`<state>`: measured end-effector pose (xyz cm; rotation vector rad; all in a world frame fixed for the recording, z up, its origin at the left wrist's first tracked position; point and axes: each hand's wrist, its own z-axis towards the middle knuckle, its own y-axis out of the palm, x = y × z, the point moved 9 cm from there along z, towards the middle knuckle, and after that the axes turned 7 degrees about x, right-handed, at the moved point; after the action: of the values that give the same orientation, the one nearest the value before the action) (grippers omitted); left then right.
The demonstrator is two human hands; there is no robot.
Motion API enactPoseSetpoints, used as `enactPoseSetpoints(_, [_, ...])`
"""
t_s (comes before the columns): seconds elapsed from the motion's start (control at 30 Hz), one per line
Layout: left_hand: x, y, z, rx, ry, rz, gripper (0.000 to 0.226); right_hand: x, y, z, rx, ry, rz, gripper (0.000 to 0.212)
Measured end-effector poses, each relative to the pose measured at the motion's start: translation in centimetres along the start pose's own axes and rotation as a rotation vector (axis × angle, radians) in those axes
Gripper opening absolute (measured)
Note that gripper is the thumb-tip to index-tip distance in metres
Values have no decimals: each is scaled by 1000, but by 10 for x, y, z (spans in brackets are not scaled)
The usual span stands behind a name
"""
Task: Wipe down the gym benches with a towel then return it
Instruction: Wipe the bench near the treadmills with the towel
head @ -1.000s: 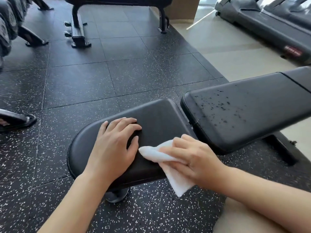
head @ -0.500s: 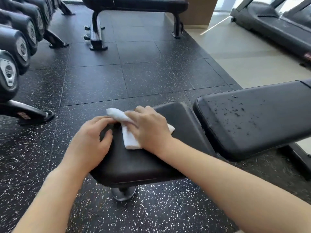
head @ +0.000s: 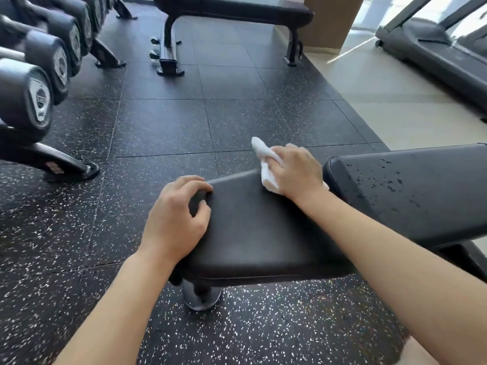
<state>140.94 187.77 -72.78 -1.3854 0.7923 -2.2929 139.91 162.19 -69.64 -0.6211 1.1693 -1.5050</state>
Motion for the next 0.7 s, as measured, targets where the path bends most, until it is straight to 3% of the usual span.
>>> enactPoseSetpoints(0.17, [-19,-12,-1,106,-158,-50,29,-92,-4,-61,-24,-223,123,25])
enactPoseSetpoints(0.33, [-24,-11,-3,70,-186,-103,27,-53,-45,-128,-141,-438,259,28])
enactPoseSetpoints(0.47, [-24,-9,-1,80,-216,-98,25,7,-40,-69,-48,-187,179,24])
enactPoseSetpoints(0.57, [-25,-10,-1,90,-234,-87,24,9,-17,-20,42,-4,65,23])
enactPoseSetpoints(0.7, [-23,-10,-2,81,-230,-87,25,-60,10,-17,-24,-97,51,25])
